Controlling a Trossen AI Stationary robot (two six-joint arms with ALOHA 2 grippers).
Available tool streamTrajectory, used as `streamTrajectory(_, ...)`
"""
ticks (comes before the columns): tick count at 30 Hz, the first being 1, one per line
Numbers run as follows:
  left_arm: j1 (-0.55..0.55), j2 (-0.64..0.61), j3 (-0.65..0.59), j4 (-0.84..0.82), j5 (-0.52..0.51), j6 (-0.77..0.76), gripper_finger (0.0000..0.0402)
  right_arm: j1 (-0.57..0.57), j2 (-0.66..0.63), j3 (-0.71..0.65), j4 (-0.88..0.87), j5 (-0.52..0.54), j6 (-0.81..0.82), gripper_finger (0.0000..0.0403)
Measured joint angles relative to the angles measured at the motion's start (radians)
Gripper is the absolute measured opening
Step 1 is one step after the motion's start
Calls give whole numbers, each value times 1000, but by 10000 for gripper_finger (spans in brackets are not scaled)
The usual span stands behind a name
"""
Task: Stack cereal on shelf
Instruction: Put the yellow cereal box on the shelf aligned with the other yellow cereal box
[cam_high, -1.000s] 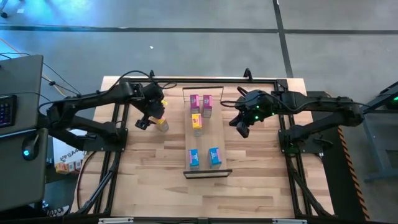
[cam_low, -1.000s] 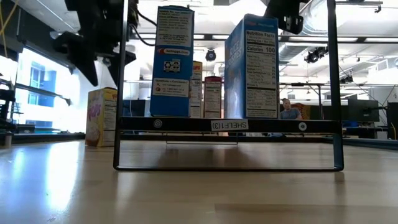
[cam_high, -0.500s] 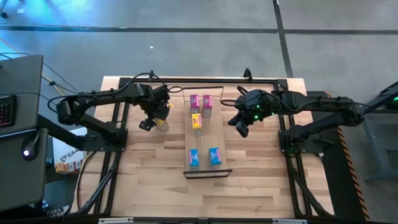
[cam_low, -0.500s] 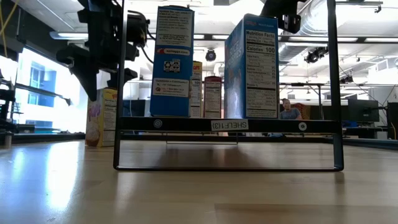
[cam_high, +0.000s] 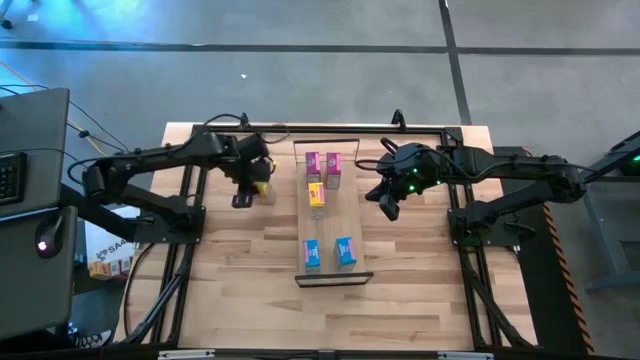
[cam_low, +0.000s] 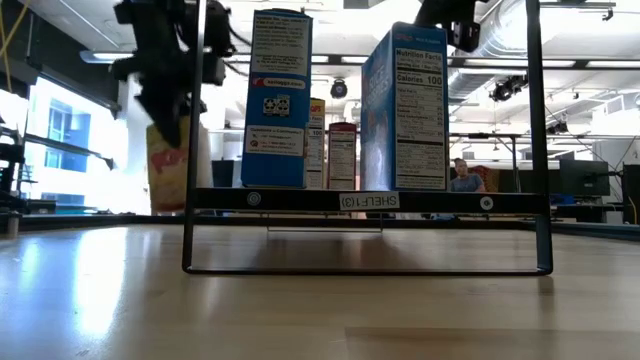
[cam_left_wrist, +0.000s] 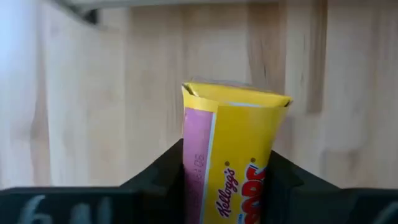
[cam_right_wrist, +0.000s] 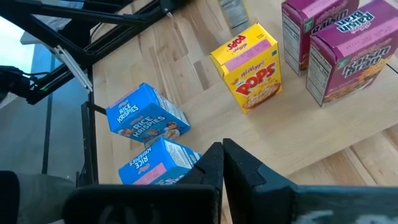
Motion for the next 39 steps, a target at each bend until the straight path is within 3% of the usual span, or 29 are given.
streamTrajectory(6, -28, -111, 61, -2, 1, -569, 123, -2, 0, 0, 15, 17, -8, 0)
streamTrajectory(10, -110, -152, 71, 6, 6, -1002, 123, -3, 0, 0, 16, 17, -8, 0)
streamTrajectory(13, -188, -147, 71, 2, 10, -1221, 123, -3, 0, 0, 16, 24, -8, 0)
streamTrajectory(16, -262, -131, 71, 81, -77, -1381, 124, -3, 1, 0, 17, 49, -8, 0)
streamTrajectory(21, -337, -69, 71, 186, -239, -1520, 124, -3, 1, 0, 31, 53, -37, 0)
streamTrajectory(29, -360, 21, 71, 261, -231, -1649, 124, -3, 1, 1, 37, 49, -53, 0)
streamTrajectory(39, -381, 73, 71, 297, -253, -1674, 125, -3, 1, 1, 37, 41, -79, 0)
